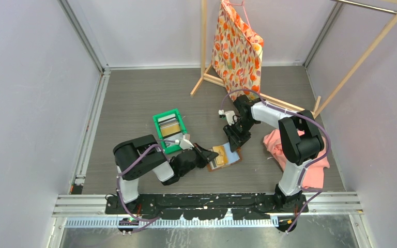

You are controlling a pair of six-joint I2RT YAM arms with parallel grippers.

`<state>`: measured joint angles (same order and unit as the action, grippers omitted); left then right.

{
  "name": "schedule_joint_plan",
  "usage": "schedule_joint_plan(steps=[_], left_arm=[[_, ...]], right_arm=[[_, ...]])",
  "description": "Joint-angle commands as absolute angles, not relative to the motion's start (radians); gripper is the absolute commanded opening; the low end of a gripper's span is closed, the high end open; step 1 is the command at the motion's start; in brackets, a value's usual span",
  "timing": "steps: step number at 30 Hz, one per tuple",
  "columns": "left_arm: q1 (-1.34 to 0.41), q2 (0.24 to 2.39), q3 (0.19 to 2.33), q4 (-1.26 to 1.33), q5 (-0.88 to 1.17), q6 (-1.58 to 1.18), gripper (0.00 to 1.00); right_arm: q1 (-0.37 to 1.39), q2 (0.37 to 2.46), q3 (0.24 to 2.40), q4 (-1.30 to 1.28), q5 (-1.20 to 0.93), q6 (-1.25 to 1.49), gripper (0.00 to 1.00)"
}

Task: Put the credit cards into the card holder
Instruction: Insert the credit card into the card holder.

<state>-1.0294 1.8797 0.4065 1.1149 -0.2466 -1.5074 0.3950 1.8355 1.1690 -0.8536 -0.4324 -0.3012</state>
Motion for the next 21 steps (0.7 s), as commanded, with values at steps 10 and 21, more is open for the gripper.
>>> schedule_joint_plan(steps=[10,21], left_arm=[[-1.032,1.864,0.404,0.946,-0.307,-1.444,0.00],[-1.066,1.916,0.468,0.976,-0.294,-1.465,0.01]], right_arm=[[0.406,1.842,1.204,-0.868,-0.468,-0.298,0.47],[0.407,1.845,1.207,-0.871,-0.479,-0.296,0.47]])
